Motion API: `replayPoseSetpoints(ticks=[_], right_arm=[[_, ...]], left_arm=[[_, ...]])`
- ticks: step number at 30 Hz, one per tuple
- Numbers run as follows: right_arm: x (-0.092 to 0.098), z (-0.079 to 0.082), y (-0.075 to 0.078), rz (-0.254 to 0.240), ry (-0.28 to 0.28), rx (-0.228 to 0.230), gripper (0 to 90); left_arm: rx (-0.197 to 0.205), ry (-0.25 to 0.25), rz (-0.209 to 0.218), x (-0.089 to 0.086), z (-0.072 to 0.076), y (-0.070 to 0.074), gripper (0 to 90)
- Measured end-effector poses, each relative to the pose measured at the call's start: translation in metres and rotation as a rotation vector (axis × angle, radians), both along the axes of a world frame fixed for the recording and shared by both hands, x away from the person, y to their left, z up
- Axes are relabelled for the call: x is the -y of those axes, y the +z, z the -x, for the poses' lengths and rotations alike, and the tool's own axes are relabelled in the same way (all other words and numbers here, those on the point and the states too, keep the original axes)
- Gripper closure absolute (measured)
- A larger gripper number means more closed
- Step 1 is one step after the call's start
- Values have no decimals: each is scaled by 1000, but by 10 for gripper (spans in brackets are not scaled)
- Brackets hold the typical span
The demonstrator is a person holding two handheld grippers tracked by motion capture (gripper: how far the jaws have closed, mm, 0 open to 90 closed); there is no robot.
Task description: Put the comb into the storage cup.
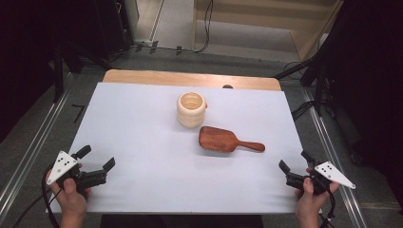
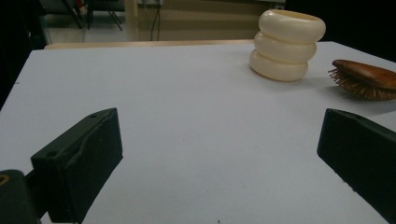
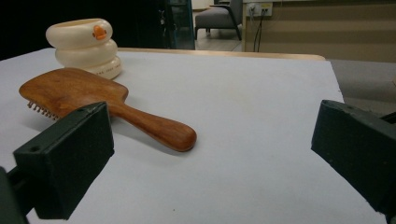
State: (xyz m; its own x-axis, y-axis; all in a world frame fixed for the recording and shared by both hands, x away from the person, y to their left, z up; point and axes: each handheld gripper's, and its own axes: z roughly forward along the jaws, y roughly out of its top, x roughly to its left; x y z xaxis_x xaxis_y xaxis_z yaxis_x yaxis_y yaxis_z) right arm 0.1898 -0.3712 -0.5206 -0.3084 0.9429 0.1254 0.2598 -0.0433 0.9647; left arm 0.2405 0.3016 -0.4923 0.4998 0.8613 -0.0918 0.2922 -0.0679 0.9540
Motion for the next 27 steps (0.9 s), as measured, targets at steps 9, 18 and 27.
replayPoseSetpoints(ticks=[9, 18, 27], right_arm=[[3, 5, 3, -5, 40, 19, 36], [6, 3, 15, 28, 126, -2, 51], [-7, -17, 39, 145, 283, -61, 110]], left_arm=[[5, 4, 14, -1, 1, 0, 1], [11, 8, 34, -4, 2, 0, 1], [8, -3, 42, -4, 1, 0, 1]])
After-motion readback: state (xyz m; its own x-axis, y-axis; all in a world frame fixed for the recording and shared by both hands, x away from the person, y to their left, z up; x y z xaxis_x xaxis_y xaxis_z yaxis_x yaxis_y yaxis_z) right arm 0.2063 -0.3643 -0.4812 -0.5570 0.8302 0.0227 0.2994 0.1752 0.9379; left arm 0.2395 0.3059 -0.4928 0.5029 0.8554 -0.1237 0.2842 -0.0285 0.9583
